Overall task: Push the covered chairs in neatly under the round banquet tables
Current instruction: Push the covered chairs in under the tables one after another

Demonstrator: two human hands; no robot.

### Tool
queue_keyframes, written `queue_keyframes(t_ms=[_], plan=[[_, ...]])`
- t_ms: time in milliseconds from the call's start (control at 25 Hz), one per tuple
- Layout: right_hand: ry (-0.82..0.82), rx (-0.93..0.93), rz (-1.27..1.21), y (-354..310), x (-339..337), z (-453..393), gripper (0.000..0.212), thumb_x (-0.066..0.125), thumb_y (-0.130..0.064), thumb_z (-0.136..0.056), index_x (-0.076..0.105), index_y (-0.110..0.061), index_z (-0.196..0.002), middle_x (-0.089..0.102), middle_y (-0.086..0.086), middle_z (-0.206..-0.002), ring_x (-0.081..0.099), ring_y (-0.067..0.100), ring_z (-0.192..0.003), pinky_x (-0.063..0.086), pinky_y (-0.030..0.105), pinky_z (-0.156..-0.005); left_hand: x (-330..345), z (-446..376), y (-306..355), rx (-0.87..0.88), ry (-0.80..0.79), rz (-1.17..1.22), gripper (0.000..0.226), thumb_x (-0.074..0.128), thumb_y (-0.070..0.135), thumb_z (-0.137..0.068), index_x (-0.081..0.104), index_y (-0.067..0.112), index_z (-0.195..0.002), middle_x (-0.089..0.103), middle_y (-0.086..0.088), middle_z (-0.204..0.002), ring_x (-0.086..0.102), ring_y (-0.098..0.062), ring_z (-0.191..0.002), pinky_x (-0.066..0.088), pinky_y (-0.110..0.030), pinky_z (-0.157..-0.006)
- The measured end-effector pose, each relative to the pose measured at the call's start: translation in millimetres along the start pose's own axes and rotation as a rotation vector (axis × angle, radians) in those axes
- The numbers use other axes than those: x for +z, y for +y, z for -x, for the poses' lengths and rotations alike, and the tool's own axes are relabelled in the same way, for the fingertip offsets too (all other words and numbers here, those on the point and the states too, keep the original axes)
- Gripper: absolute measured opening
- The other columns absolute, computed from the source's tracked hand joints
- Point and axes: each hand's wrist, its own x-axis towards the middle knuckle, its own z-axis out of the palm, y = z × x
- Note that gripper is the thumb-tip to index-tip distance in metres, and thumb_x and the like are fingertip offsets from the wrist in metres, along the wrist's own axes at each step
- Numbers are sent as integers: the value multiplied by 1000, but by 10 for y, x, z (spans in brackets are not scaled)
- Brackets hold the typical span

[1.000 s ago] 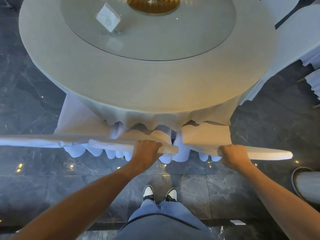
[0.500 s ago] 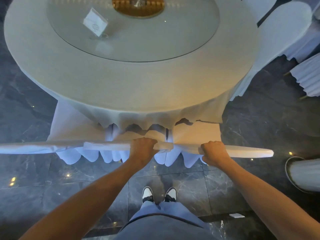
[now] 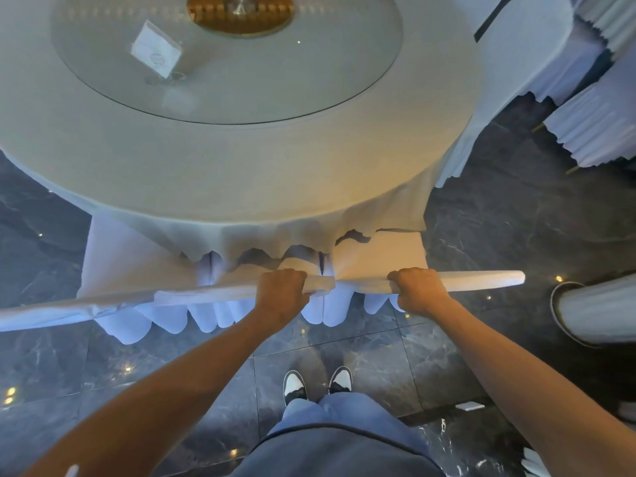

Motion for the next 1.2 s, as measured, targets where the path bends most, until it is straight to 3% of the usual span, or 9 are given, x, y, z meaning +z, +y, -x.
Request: queue_keyframes(t_ms=[160,360,560,680,800,880,960,1200], plan=[[157,-60,-91,141,62,66,44,63,-36,-87,57,-21,-127,67,1,-108,62,25,-96,45,34,-77,116,-108,277,64,-6,75,45,53,56,-90,63,22,-117,70,1,-103,66,-20,-89,44,-29,-74],[355,-65,-96,579,215,250,50,74,-49,-78,67,-15,-114,72,2,-102,65,27,-89,46,39,-88,190,-246,699,148,-42,151,55,52,58,-91,58,18,-128,70,-4,-111,65,-25,-99,48,-37,-89],[221,-68,-123,1124,191,305,53,70,-51,-79,63,-20,-121,68,-1,-107,62,24,-94,49,37,-77,122,-407,1239,160,-145,328,58,50,56,-94,52,16,-136,63,-7,-127,60,-28,-112,45,-39,-96],[62,-144,-222,1438,127,257,40,64,-44,-80,62,-30,-118,66,-6,-110,62,19,-98,51,36,-78,73,-566,1635,182,-210,346,51,52,49,-95,53,18,-136,62,-5,-130,59,-26,-113,44,-35,-94],[-71,-219,-303,1856,115,208,42,62,-35,-78,58,-36,-120,64,-11,-116,61,19,-101,47,34,-76,-9,-791,2078,145,-297,340,43,57,39,-93,57,19,-131,65,-6,-124,61,-26,-107,47,-33,-85],[-84,-236,-279,2152,172,189,40,60,-29,-79,58,-37,-118,66,-8,-115,62,21,-99,42,32,-69,-68,-928,2406,151,-344,301,41,59,29,-91,57,19,-131,65,-7,-122,61,-26,-104,48,-34,-84],[-53,-274,-240,2306,224,148,41,59,-30,-81,59,-35,-121,67,-3,-118,63,25,-101,46,34,-71,-108,-1005,2606,106,-377,273,49,59,18,-90,52,20,-138,62,-8,-128,59,-27,-109,48,-35,-89],[-29,-415,-187,2441,268,40,42,54,-34,-81,61,-27,-122,70,4,-114,64,29,-98,51,37,-79,-158,-996,2779,-33,-394,179,57,52,19,-91,42,34,-146,57,-3,-135,58,-27,-114,46,-31,-87]])
